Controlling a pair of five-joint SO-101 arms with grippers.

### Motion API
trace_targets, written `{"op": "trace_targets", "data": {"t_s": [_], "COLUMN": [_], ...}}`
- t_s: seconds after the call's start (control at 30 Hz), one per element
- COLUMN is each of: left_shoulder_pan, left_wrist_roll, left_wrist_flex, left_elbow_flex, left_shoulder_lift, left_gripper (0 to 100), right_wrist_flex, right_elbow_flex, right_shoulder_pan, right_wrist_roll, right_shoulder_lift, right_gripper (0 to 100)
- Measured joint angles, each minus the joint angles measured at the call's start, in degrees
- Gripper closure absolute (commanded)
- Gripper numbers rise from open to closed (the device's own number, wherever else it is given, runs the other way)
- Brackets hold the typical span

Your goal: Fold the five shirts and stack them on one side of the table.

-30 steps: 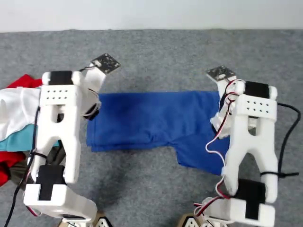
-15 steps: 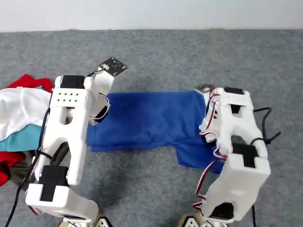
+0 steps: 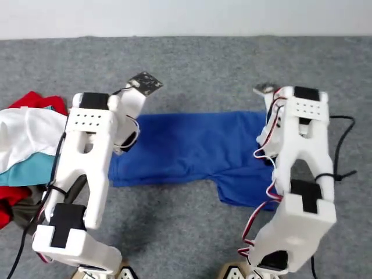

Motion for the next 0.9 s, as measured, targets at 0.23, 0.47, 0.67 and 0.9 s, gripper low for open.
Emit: {"op": "trace_targets", "data": {"t_s": [0.23, 0.47, 0.67, 0.9], "left_shoulder_pan": [8.62, 19.52, 28.75, 38.15], "left_wrist_roll": [0.00, 0.09, 5.63, 8.00], "left_wrist_flex": [0.26, 0.26, 0.26, 0.26], "left_elbow_flex": [-0.09, -2.02, -10.81, -25.93], "left_shoulder_lift": [0.00, 4.75, 11.52, 23.91], "left_gripper": [98, 92, 83, 82], "right_wrist_flex": [4.31, 4.40, 4.40, 4.48], "right_elbow_flex": [-0.70, -0.70, -0.70, -0.70], "right_shoulder_pan": [2.81, 14.95, 26.90, 34.29], "right_wrist_roll": [0.09, -2.90, -3.34, -3.52], "right_shoulder_lift": [-16.53, -28.57, -31.30, -31.47], "right_gripper": [98.9, 98.8, 98.7, 98.7]}}
